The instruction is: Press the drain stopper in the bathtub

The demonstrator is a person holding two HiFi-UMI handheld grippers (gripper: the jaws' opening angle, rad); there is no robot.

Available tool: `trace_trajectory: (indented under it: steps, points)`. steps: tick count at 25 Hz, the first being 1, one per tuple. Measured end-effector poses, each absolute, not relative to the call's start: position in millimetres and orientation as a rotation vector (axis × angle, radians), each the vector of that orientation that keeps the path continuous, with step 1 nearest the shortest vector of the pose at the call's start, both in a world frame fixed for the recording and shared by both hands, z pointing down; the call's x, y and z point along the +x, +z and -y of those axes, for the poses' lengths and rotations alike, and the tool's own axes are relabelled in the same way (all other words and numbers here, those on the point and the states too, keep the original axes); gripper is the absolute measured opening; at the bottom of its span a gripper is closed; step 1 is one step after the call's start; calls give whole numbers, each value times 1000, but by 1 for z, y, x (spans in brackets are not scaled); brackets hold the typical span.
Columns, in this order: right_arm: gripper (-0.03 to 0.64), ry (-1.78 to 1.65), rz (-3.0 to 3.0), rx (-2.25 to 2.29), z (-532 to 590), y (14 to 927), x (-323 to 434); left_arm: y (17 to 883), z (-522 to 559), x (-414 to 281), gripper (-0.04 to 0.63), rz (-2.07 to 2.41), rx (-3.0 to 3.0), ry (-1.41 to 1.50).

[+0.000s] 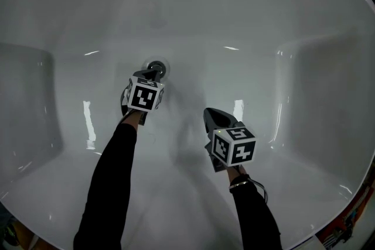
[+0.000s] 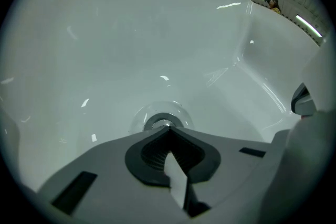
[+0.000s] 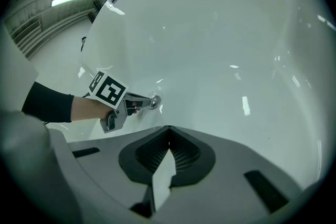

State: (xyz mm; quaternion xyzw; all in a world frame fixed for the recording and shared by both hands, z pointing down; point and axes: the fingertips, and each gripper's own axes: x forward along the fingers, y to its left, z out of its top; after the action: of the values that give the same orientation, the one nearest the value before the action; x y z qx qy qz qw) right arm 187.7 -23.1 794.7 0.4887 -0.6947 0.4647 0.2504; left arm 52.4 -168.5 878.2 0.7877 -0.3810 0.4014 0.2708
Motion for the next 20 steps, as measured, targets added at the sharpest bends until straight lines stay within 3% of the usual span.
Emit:
trace_trajectory:
  steps: [20]
  points:
    - [0, 1276, 1839, 1307, 36, 812, 177, 892, 174, 52, 2, 1010, 2061, 1103]
